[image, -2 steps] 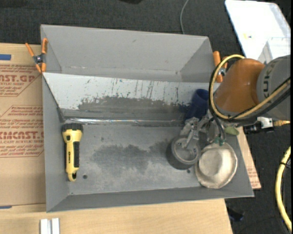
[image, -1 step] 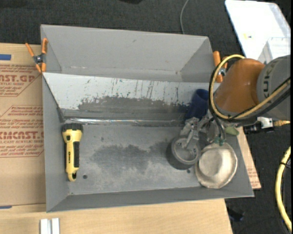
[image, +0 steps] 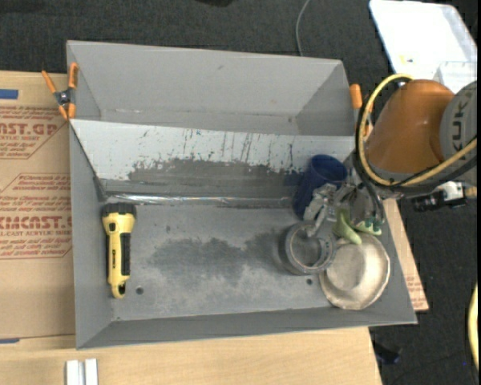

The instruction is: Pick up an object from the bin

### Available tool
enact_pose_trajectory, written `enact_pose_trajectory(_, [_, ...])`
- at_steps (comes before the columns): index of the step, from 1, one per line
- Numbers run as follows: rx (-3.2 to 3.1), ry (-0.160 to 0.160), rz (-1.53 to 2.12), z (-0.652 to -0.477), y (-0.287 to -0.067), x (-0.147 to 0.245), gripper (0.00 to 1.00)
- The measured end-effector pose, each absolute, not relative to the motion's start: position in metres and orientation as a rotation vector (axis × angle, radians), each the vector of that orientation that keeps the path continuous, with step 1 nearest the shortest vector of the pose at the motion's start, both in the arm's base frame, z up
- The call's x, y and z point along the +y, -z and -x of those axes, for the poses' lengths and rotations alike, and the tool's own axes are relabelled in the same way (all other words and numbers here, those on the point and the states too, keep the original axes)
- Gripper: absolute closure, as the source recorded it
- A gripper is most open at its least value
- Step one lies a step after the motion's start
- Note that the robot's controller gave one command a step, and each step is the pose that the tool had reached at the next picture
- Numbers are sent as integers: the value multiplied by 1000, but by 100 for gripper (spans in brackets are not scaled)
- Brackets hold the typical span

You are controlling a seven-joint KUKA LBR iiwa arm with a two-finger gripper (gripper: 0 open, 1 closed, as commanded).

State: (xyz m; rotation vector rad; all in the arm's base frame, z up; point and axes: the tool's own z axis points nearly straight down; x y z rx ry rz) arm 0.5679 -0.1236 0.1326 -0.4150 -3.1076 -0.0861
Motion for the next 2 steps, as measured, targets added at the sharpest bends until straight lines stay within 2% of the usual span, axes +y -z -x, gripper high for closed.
enact_pose_trajectory(1, [-3104,85,429,-569,-186,-129,100])
enact_pose_trajectory(2, [-3116,84,446,-574,-166,-132,100])
